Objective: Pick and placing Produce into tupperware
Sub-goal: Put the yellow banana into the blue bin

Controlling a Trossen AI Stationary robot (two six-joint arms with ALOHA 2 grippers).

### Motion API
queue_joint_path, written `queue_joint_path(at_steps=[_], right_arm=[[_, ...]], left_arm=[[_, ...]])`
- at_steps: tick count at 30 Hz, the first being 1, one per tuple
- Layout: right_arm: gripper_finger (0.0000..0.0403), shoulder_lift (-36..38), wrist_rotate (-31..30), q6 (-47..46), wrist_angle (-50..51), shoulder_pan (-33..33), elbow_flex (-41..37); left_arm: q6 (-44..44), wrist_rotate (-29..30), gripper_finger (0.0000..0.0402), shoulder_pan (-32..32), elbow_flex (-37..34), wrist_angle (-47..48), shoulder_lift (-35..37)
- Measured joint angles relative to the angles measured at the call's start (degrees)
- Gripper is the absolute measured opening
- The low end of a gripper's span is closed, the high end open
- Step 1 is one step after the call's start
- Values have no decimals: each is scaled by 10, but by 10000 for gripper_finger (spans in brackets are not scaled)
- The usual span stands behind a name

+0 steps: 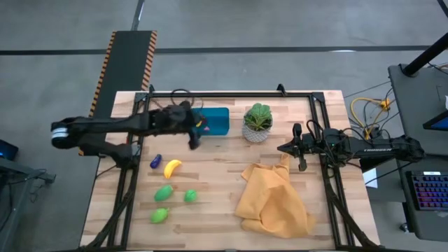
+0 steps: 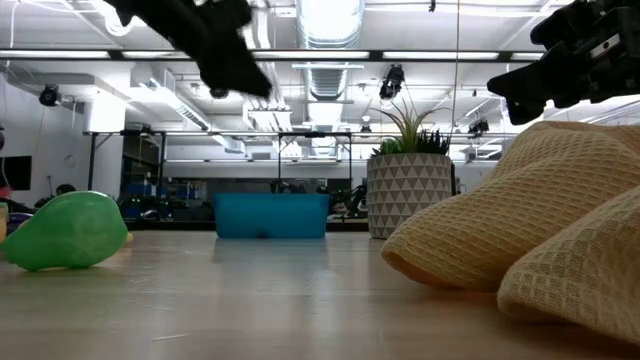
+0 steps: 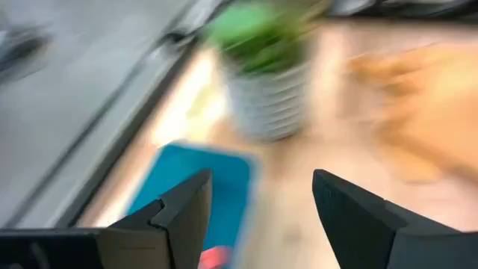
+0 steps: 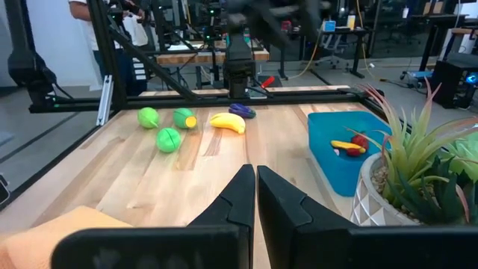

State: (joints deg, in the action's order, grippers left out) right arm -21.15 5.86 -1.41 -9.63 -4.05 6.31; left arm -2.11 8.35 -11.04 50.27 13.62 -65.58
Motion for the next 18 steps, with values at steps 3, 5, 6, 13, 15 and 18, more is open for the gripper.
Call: queue_joint_path(at_steps=[3,5,6,13,15,18], right_arm=[[9,0,0,0,0,0,0],[9,0,0,0,0,0,0],[9,0,0,0,0,0,0],[9,0,0,0,0,0,0],[9,0,0,0,0,0,0],[9,0,0,0,0,0,0]], left_arm=[[-20,-102,217,25,-8,-5,47],[-40,-167,217,40,-21,-25,72],[-50,-197,217,49,-28,-43,82],[-73,-252,217,78,-97,-164,145],[-73,-252,217,78,-105,-166,155],[-73,-252,217,78,-106,-167,162]])
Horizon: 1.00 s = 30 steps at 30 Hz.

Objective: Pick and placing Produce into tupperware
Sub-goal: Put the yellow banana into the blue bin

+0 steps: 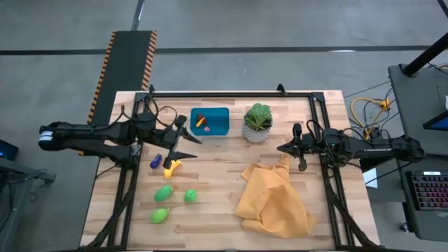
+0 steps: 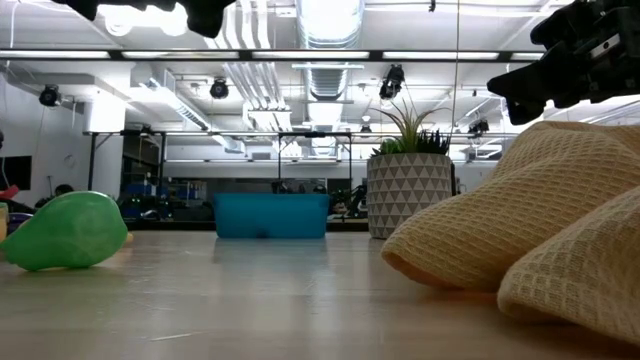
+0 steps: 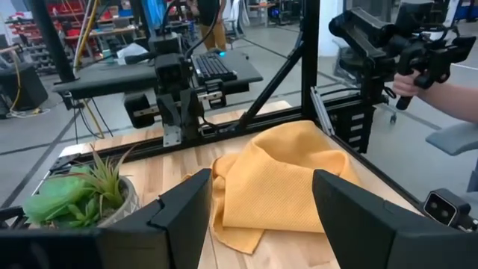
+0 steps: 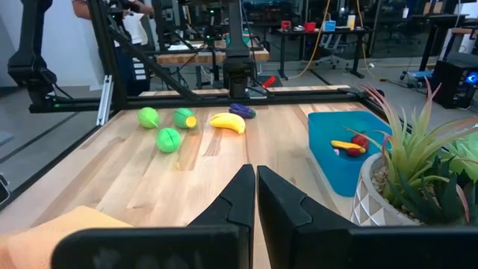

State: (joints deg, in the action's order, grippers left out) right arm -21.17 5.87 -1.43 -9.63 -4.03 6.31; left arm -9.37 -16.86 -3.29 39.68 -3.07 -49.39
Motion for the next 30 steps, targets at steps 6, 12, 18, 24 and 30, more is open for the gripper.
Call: queue_joint_path(at_steps=[6,12,18,24,30], right_arm=[[9,0,-1,0,0,0,0],[9,0,-1,0,0,0,0],[9,0,-1,0,0,0,0],[9,0,-1,0,0,0,0],[9,0,-1,0,0,0,0]], left_arm=[[0,1,217,0,-1,-1,-5],[0,2,217,0,-1,-32,-36],[22,22,217,0,4,-36,-82],[30,35,217,0,32,-35,-130],[121,42,242,-2,99,76,-188]])
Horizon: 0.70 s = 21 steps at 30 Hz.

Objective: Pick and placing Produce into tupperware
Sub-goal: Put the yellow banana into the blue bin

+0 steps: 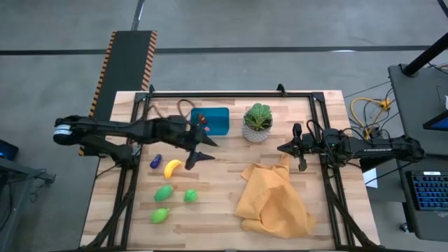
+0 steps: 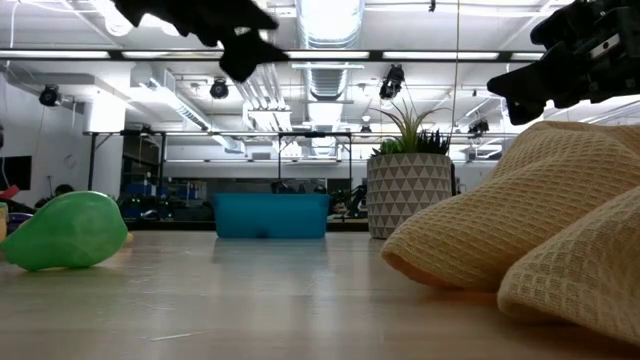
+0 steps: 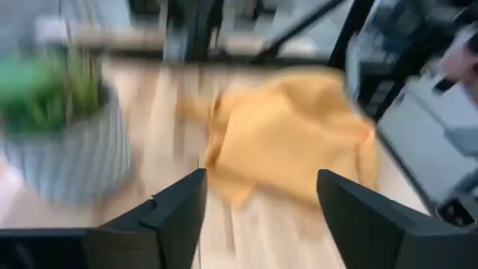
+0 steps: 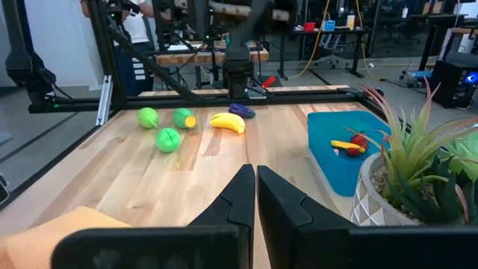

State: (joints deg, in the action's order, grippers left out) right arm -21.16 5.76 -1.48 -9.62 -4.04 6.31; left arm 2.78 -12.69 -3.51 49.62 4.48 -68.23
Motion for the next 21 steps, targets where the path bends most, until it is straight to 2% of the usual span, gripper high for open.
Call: queue_joint_path(at_steps=[5,8,15,21], right_arm=[[9,0,0,0,0,0,0],[9,0,0,0,0,0,0],[9,0,0,0,0,0,0],[9,0,0,0,0,0,0]], left_arm=[[-17,100,297,2,85,168,-70],[-11,111,315,1,140,260,-111],[98,125,314,3,235,446,-169],[174,236,313,10,229,532,-157]])
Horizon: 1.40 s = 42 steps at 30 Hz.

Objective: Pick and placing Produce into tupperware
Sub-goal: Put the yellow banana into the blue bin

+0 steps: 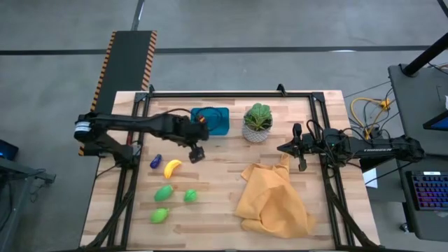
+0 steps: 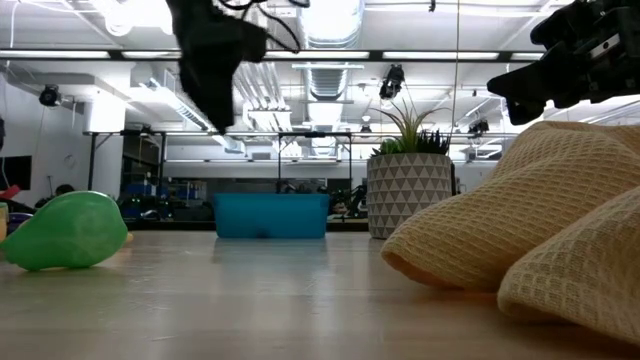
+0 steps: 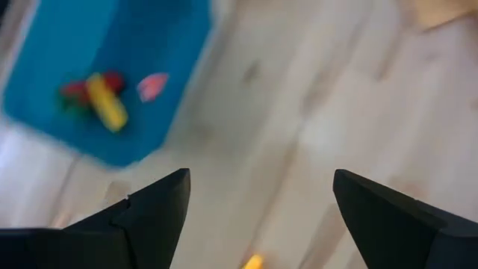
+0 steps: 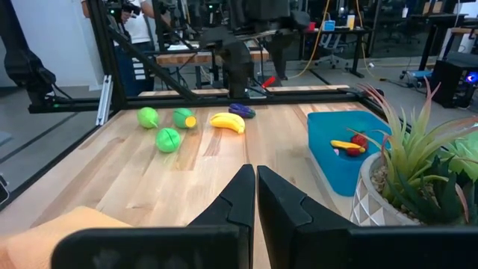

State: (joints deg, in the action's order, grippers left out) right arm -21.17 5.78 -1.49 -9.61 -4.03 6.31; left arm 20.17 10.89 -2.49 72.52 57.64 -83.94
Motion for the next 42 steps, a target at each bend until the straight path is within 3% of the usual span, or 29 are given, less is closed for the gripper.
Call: queue_joint_path(at_steps=[3,12,21,35,42], right_arm=[[9,0,0,0,0,0,0],[9,0,0,0,4,0,0],[9,0,0,0,4,0,0],[9,0,0,0,4,0,0],[9,0,0,-1,4,0,0]], left_arm=[[40,30,313,7,-23,15,20],[164,37,313,31,-127,20,57],[251,-14,312,37,-214,20,68],[382,-13,312,120,-253,12,46],[406,-12,312,149,-265,-27,32]])
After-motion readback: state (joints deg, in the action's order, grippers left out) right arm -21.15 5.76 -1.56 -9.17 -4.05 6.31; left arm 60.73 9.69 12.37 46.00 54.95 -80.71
